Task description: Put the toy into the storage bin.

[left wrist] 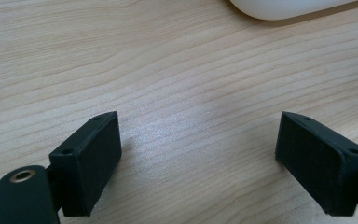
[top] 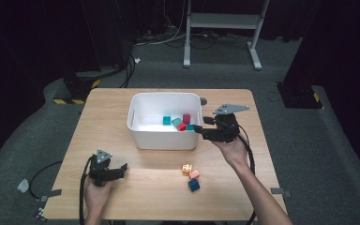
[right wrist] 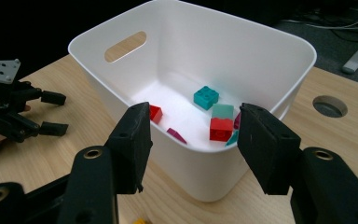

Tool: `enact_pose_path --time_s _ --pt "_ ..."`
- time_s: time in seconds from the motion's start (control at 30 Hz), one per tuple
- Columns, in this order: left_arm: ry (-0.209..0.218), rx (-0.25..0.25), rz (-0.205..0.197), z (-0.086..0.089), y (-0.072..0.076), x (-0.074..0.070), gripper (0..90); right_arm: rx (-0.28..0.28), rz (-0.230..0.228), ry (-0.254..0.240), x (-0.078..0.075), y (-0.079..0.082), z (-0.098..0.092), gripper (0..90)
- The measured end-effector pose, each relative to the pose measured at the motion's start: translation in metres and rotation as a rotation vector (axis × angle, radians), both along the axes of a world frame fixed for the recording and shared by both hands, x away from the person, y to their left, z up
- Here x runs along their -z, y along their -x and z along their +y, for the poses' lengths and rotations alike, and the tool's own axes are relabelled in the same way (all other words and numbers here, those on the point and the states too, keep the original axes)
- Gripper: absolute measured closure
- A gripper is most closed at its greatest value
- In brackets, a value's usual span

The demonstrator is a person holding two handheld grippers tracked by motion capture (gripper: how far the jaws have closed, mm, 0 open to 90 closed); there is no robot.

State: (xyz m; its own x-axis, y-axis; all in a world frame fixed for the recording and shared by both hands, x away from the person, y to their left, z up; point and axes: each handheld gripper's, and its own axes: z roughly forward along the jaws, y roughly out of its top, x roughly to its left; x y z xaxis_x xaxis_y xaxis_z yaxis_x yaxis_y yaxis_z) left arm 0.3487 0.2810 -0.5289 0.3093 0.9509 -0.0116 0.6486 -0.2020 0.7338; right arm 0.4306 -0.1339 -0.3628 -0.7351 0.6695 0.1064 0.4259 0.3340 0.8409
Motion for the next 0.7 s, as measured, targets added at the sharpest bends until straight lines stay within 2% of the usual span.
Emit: enact_pose_path --time_s 0.13,0.5,0.7 --pt "0.000 0.000 0.000 0.000 0.000 0.000 14.4 0.013 -0.007 -0.009 0.009 0.011 -0.008 44.3" --pt "-0.003 0.001 0.001 0.000 0.000 0.000 14.4 0.021 -0.016 0.016 0.039 0.041 -0.016 43.9" --pt "-0.003 0.002 0.001 0.000 0.000 0.000 14.4 0.013 0.018 0.027 0.065 0.055 -0.014 43.7"
